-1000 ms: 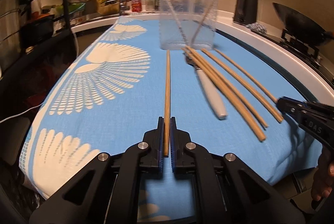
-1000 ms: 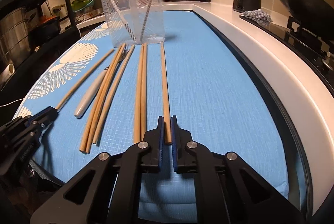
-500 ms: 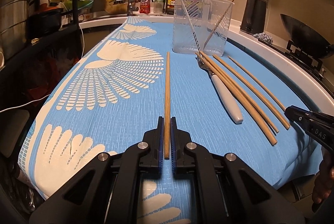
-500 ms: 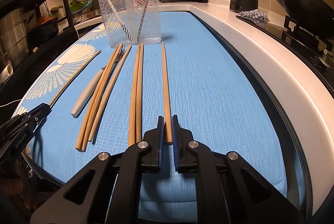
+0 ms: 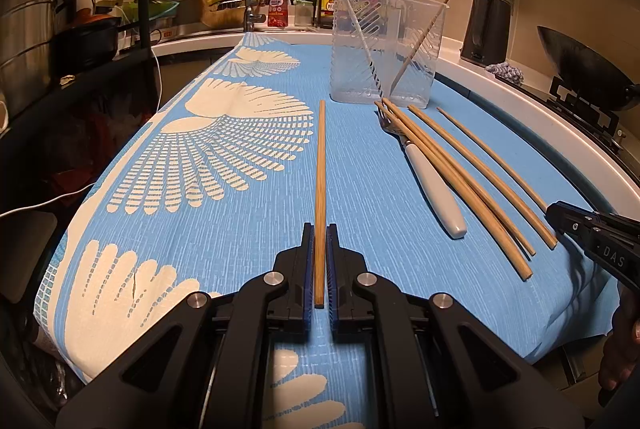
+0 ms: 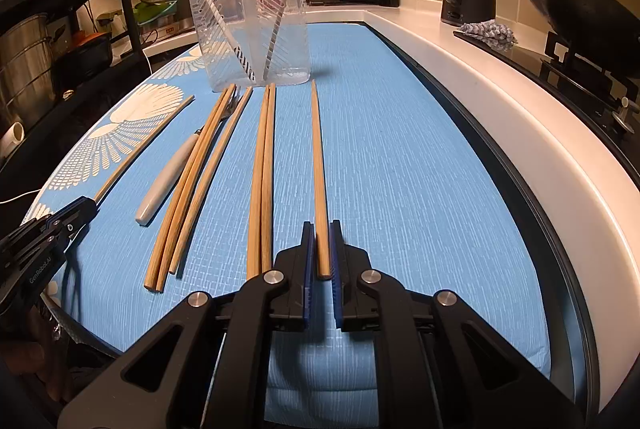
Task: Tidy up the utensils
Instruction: 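Grasp one wooden chopstick with the left tool while the right tool grasps another, then lift both held chopsticks and carry them above the clear container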
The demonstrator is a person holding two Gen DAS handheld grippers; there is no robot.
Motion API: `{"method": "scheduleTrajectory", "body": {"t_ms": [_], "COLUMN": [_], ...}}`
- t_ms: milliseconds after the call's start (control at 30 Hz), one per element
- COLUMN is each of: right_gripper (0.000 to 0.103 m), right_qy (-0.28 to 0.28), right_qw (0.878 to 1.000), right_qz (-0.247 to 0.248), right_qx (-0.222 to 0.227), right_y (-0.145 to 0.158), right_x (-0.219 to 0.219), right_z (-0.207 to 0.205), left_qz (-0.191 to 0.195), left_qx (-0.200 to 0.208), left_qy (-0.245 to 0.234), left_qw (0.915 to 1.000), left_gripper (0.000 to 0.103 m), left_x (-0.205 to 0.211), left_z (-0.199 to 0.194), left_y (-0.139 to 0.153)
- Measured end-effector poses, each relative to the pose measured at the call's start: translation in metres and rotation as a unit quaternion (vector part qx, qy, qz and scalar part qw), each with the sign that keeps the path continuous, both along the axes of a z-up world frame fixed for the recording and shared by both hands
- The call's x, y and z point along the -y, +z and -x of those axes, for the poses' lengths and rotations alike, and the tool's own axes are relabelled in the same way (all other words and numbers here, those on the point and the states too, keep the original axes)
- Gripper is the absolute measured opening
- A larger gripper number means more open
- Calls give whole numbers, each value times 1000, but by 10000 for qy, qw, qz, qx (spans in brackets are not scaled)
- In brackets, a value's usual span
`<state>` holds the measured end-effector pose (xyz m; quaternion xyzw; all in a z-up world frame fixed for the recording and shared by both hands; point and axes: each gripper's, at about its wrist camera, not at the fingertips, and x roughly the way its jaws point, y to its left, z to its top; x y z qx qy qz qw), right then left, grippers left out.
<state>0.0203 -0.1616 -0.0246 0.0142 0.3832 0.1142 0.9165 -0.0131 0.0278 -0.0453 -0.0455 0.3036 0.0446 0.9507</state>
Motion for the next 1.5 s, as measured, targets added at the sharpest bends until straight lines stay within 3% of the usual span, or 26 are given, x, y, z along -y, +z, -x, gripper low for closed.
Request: {"method": "scheduleTrajectory", "body": {"t_ms": [933,1500], "right_gripper": [7,7], "right_qy": [-38,-11], "right_qw": [10000,9968], "right_qz": [-33,-191], "right_qx": [-32,773], "right_y": [3,73], "right_x": [3,9], "right_z": [0,20], "left_qz": [27,70], "left_qx": [-4,874], "left_qy": [-79,-169], "left_qw": [10000,9960], "left_gripper": [6,6], "left_x": [-1,-12], "left_z": [-1,14], "left_y": [2,56]}}
